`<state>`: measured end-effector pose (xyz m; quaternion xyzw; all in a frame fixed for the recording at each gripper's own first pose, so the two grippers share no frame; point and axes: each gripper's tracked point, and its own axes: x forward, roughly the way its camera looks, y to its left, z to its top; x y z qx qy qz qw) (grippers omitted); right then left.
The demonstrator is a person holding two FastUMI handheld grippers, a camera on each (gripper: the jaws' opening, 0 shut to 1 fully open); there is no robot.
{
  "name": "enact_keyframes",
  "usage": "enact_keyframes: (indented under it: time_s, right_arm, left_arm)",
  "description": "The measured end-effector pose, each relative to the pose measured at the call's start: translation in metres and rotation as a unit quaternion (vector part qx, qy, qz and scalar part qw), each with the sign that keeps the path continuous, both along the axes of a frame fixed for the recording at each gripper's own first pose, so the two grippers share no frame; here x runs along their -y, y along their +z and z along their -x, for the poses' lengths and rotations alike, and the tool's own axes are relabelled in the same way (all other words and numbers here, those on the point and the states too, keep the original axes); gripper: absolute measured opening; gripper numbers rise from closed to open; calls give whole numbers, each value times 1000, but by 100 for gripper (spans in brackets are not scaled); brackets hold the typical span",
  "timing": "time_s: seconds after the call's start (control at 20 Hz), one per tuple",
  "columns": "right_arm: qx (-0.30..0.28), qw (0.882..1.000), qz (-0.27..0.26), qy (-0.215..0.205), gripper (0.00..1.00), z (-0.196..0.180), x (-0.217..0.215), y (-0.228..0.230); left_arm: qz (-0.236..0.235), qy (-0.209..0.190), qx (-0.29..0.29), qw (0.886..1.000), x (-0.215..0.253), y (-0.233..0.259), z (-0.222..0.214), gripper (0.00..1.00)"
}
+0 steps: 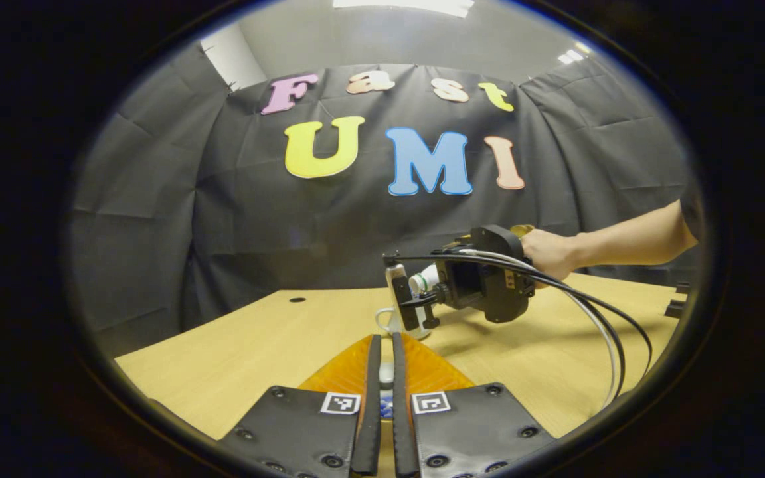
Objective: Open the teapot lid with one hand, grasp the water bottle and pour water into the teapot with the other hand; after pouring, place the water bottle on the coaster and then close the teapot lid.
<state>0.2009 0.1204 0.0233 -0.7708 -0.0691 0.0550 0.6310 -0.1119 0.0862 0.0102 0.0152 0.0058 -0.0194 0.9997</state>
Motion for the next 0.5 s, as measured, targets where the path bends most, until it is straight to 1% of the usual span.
enact_keyframes:
  time_s: [0.5]
  right_arm:
    - [30,999,30,12,72,1,-5,14]
  left_arm:
    - [-4,3,1,1000,-2,0,1,14]
